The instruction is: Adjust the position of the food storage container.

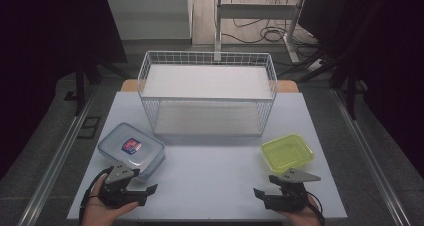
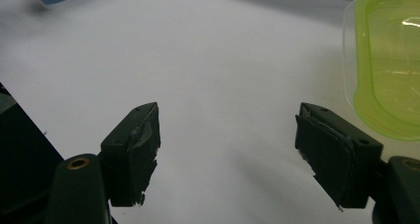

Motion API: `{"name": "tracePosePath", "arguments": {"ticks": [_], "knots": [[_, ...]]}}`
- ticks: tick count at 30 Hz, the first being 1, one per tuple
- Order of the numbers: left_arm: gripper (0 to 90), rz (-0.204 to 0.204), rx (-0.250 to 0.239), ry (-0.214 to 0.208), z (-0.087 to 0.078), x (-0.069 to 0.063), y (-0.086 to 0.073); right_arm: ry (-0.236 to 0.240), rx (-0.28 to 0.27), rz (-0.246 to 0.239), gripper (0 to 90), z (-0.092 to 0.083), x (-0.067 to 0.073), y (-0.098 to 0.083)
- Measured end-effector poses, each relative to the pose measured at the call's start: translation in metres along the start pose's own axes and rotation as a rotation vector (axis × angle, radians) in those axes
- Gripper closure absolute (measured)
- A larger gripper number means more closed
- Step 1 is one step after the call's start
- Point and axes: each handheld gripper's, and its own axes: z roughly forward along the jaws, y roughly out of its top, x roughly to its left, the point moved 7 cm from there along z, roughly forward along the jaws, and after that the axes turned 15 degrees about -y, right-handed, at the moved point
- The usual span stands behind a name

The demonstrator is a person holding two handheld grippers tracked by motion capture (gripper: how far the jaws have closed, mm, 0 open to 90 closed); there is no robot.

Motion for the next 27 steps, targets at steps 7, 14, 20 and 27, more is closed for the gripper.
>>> {"name": "tracePosePath", "arguments": {"ticks": [7,14,20,27], "knots": [[20.6,0.000,0.002,-0.007,0.000,-0.001,0.001,-0.006,0.006,-0.001,25.5,0.000,-0.001,-0.002],[20.6,0.005,0.006,-0.017,0.001,-0.003,0.001,-0.006,0.008,0.003,25.5,0.000,-0.001,-0.002],[20.0,0.002,0.020,-0.037,0.000,-0.003,0.003,-0.011,0.002,0.013,25.4,-0.001,-0.003,-0.001],[19.2,0.001,-0.009,-0.025,-0.017,0.000,0.017,-0.014,-0.006,0.013,25.2,-0.004,-0.004,-0.001]]}}
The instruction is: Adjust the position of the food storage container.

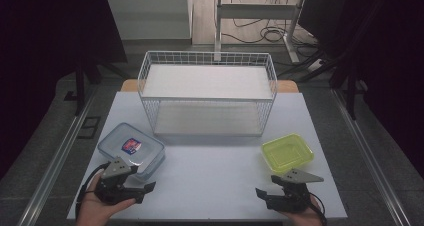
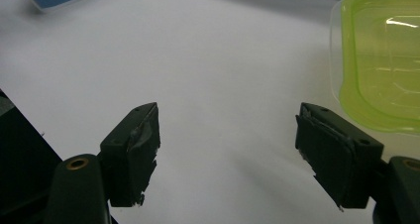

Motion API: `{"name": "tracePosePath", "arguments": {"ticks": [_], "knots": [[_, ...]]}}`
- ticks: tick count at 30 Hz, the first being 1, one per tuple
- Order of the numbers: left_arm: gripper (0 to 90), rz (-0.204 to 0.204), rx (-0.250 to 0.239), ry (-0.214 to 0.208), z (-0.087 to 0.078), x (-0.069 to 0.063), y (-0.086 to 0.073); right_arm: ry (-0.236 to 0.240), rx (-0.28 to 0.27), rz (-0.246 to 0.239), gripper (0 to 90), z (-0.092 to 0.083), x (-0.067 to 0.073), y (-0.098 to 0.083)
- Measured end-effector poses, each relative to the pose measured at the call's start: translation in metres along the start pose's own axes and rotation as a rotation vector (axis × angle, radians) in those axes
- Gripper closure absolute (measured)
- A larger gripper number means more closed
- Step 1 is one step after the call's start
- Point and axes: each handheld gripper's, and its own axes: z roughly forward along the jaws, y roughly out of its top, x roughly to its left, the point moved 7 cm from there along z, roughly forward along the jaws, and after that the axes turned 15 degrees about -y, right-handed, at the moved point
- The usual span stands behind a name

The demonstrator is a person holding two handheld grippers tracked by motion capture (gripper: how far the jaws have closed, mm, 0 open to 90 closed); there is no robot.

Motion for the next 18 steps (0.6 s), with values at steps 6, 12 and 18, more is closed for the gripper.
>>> {"name": "tracePosePath", "arguments": {"ticks": [6,12,18], "knots": [[20.0,-0.021,-0.009,0.019,-0.018,0.010,0.007,-0.004,0.002,0.009,25.0,0.001,-0.001,0.001],[20.3,-0.047,-0.018,0.033,-0.033,0.028,0.014,-0.011,0.000,0.010,24.9,0.001,0.000,0.002],[21.7,-0.089,-0.035,0.078,-0.048,0.060,0.025,-0.021,0.003,0.015,24.9,0.003,-0.001,0.001]]}}
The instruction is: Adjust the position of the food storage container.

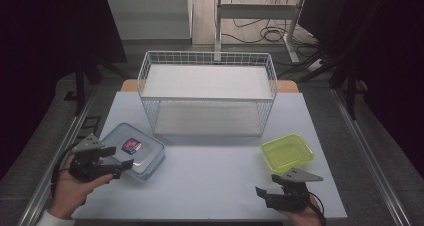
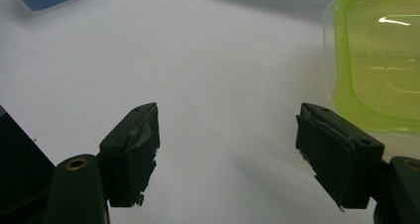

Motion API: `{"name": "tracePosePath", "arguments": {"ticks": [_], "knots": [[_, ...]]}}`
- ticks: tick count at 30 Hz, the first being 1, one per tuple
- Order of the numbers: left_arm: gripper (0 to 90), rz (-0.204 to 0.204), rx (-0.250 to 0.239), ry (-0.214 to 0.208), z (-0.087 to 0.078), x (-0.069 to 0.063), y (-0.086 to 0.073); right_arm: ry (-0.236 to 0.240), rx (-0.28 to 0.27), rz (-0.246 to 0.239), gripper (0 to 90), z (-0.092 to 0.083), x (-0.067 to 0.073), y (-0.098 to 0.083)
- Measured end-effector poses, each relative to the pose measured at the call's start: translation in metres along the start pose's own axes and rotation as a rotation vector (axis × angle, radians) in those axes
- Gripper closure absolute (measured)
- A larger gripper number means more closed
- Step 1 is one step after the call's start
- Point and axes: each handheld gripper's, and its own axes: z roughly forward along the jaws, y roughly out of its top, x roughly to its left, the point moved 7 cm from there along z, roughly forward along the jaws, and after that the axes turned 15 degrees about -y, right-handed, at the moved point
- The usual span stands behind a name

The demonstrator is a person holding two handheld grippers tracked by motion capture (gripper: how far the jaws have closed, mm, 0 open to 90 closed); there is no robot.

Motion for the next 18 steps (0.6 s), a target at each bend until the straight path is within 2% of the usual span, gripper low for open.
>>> {"name": "tracePosePath", "arguments": {"ticks": [1,2,3,4,5,9,10,11,13,14,15,16,17,18], "knots": [[22.9,-0.019,-0.005,0.010,-0.004,0.012,0.004,-0.001,0.000,-0.003,24.9,-0.001,0.000,-0.001],[23.5,-0.019,-0.005,0.010,-0.004,0.012,0.004,-0.001,0.000,-0.003,24.9,-0.001,0.000,-0.001],[24.3,-0.047,-0.012,0.014,-0.007,0.024,0.008,-0.003,0.001,-0.001,24.9,-0.002,0.000,-0.001],[25.0,-0.047,-0.012,0.014,-0.007,0.024,0.008,-0.003,0.001,-0.001,24.9,-0.002,0.000,-0.001],[25.7,-0.062,-0.007,0.028,-0.010,0.038,0.012,-0.003,-0.004,0.002,24.9,-0.002,0.000,0.000],[29.6,-0.078,0.007,0.058,-0.013,0.055,0.016,-0.004,0.001,0.000,24.9,-0.002,0.000,-0.001],[31.8,-0.088,0.017,0.076,-0.014,0.069,0.020,-0.002,-0.001,-0.001,24.9,-0.001,0.000,-0.001],[34.5,-0.093,0.020,0.087,-0.015,0.076,0.021,-0.003,0.000,-0.001,24.9,-0.001,0.000,-0.001],[38.5,-0.099,0.022,0.095,-0.015,0.081,0.021,-0.002,0.000,0.000,24.9,0.000,0.000,0.000],[38.5,-0.109,0.026,0.105,-0.015,0.088,0.022,-0.002,0.000,0.000,24.9,0.000,0.000,0.000],[44.1,-0.137,0.027,0.119,-0.015,0.103,0.023,-0.002,0.000,-0.001,24.9,-0.001,0.000,-0.001],[47.2,-0.137,0.027,0.119,-0.015,0.103,0.023,-0.002,0.000,-0.001,24.9,-0.001,0.000,-0.001],[47.2,-0.147,0.029,0.124,-0.015,0.107,0.023,-0.003,0.000,-0.002,24.9,0.000,0.000,-0.001],[51.0,-0.161,0.030,0.128,-0.014,0.113,0.023,-0.003,0.000,-0.002,24.9,0.000,0.000,-0.001]]}}
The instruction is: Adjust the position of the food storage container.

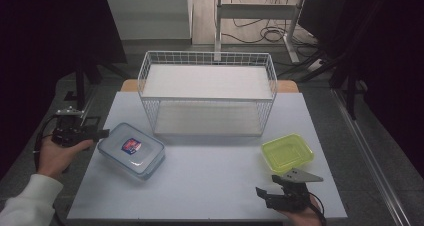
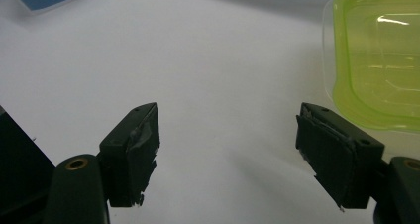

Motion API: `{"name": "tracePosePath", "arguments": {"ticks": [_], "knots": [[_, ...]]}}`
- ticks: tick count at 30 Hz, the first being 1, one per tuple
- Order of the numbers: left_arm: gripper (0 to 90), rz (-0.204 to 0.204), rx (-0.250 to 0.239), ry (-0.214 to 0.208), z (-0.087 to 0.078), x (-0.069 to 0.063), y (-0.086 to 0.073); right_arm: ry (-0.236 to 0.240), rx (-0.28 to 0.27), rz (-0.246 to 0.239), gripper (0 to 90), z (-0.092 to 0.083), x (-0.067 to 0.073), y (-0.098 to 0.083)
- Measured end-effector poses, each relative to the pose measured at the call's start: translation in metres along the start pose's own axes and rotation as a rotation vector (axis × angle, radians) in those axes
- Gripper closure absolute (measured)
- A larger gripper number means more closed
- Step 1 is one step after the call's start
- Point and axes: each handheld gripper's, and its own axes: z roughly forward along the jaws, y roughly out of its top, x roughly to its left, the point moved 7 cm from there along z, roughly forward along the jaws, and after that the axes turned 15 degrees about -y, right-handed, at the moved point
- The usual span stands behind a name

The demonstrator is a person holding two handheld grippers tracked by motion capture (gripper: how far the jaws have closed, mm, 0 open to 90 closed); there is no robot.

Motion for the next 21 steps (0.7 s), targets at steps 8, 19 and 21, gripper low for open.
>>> {"name": "tracePosePath", "arguments": {"ticks": [8,19,21], "knots": [[75.6,-0.026,0.072,0.027,0.016,0.030,-0.001,-0.001,0.003,-0.003,24.9,0.001,0.000,-0.001],[89.9,-0.051,0.200,0.075,0.041,0.053,-0.014,-0.010,0.010,-0.012,24.9,0.002,-0.001,-0.002],[89.9,-0.032,0.232,0.069,0.046,0.051,-0.016,-0.011,0.012,-0.012,24.9,0.002,-0.001,-0.003]]}}
